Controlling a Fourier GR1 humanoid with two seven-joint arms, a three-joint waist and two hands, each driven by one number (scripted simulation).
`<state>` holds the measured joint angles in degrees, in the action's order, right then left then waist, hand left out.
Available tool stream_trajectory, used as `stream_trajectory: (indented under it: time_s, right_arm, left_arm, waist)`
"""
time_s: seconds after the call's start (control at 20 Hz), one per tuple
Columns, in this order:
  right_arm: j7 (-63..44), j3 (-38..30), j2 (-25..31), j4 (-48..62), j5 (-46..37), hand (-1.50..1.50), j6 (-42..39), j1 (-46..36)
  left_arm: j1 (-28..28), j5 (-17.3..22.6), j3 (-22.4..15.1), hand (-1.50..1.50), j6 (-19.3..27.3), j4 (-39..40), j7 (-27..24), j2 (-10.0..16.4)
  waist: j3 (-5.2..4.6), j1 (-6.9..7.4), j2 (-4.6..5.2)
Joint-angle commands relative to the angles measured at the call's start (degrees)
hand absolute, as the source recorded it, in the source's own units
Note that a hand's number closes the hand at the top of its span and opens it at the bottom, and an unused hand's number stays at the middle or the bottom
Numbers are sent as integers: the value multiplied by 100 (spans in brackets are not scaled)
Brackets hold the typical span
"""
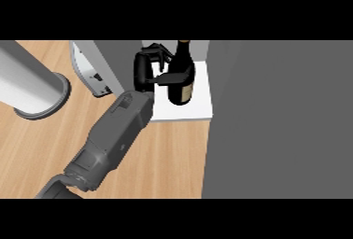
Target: Pick up the wine, place it into the cabinet and close the cabinet
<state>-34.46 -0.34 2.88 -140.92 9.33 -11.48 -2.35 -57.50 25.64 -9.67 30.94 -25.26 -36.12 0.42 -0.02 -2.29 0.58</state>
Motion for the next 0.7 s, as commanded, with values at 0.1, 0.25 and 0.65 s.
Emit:
stream_trajectory:
  time_s: [0.1,0.25,0.65]
  right_arm:
    - [-150,-42,-49,-524,594,-150,-1,254]
    - [-27,169,-144,-404,312,-150,-5,116]
    - [-356,124,-91,-504,374,-150,89,-107]
  left_arm:
    - [-520,26,355,150,-161,703,-368,-40]
    - [-568,180,626,150,-335,991,-373,-16]
    - [-657,599,1160,150,-682,1241,-498,-39]
  waist:
    - [1,-50,9]
    - [-3,-57,29]
    - [-3,-105,32]
